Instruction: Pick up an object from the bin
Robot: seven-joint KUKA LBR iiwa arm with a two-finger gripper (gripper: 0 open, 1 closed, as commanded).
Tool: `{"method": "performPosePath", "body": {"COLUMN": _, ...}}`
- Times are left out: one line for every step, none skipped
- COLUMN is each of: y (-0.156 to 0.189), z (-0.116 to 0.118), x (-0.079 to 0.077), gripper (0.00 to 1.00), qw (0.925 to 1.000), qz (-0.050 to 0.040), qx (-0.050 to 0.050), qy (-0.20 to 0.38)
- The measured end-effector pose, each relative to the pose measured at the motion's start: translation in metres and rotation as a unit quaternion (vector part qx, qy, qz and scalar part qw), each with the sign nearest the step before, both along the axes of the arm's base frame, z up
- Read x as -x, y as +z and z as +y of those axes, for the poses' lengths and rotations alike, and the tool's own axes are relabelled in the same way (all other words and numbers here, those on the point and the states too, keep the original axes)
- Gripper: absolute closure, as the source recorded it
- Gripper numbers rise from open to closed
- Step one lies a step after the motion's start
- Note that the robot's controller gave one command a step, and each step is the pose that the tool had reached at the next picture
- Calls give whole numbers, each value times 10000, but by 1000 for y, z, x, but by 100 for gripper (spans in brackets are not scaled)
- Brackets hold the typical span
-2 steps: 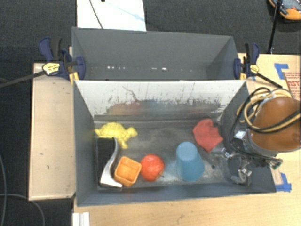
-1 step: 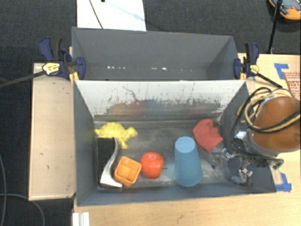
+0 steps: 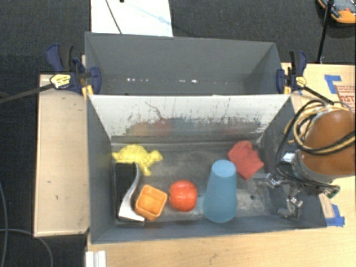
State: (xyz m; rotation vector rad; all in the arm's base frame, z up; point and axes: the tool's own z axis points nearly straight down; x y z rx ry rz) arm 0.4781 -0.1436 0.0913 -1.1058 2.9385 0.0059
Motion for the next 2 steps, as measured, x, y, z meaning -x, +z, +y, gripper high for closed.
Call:
{"method": "performPosePath", "body": {"y": 12, "z": -1, "x": -1, "gripper": 100, "qw": 10000, "qz": -11, "qx": 14, "qy": -11}}
{"method": "performPosePath", "body": {"y": 20, "z": -1, "x": -1, "gripper": 100, "qw": 10000, "qz": -19, "qx": 18, "qy": -20}}
